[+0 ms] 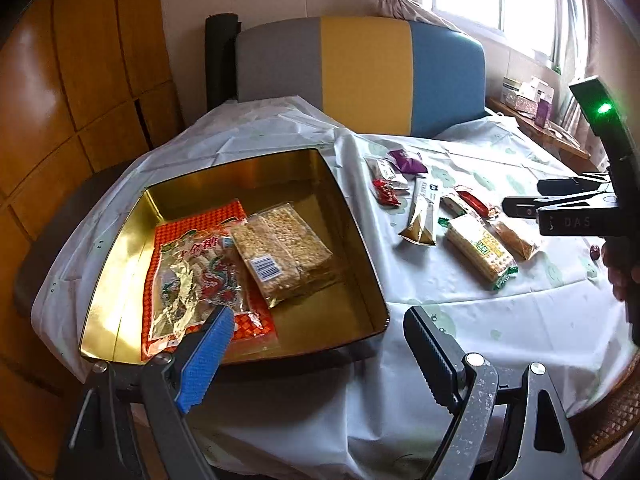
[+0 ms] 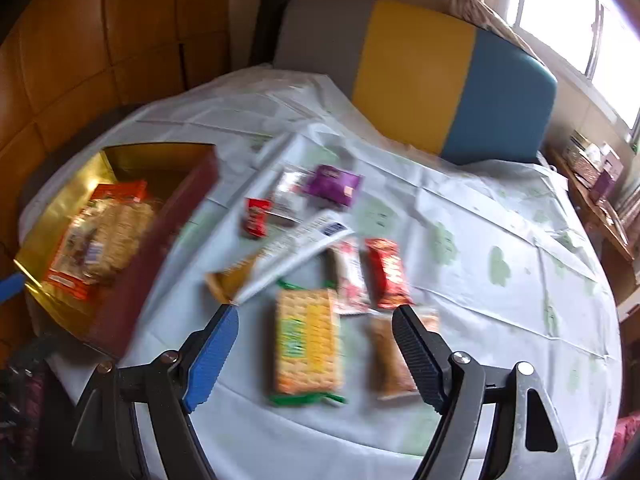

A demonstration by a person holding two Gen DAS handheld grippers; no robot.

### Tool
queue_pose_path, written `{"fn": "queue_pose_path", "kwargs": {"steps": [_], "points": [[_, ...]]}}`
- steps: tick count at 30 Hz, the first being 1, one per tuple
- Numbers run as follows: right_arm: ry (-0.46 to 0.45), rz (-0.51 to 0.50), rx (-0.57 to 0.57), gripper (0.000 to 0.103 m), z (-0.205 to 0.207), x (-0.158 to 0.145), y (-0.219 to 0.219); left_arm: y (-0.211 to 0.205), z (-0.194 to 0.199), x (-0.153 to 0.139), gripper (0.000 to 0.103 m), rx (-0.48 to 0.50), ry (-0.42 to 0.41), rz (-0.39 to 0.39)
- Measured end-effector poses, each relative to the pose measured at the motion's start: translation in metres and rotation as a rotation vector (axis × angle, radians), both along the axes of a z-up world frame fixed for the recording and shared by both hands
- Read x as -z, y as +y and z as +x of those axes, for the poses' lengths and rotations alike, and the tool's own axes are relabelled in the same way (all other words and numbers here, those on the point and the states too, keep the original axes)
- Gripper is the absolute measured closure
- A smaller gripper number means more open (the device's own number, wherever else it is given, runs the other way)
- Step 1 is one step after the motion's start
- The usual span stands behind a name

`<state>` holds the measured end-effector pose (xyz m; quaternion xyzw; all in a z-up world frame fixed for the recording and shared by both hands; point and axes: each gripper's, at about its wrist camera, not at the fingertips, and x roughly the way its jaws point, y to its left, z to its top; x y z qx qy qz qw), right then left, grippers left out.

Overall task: Organize snacks
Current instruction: 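Withdraw the right gripper from the tray back over the snacks, then grasp the white-and-gold stick packet with the left gripper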

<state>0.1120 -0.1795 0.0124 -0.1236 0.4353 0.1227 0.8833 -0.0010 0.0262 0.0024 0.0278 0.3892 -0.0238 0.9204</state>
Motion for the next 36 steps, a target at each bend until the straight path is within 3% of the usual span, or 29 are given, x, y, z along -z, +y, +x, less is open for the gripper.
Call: {"fn": "queue_pose_path", "kwargs": {"steps": [5,11,15,27,31,36], "points": [[0.019,-0.041,0.079,0.022,0.013,0.008,-0.041,-0.011,0.006,-0.004,0.016,0.031,-0.001,0.013],[0.037,-0.022,0.191,0.022,0.021,0.02,-0.081,-0.032,0.018,-0.012,0.016,0.073,-0.016,0.048],[-0.003,-0.044,0.176,0.022,0.02,0.014,-0.076,-0.046,0.027,-0.012,0.016,0.101,-0.003,0.058],[-0.16,-0.247,0.098,0.022,0.006,0.005,-0.05,-0.082,0.053,-0.012,0.016,0.155,0.019,0.1],[-0.13,-0.311,0.124,0.022,0.01,0.012,-0.05,-0.093,0.062,-0.012,0.016,0.148,0.024,0.113],[-0.087,-0.271,0.178,0.022,0.016,0.012,-0.065,-0.11,0.072,-0.011,0.016,0.166,0.013,0.149]]}}
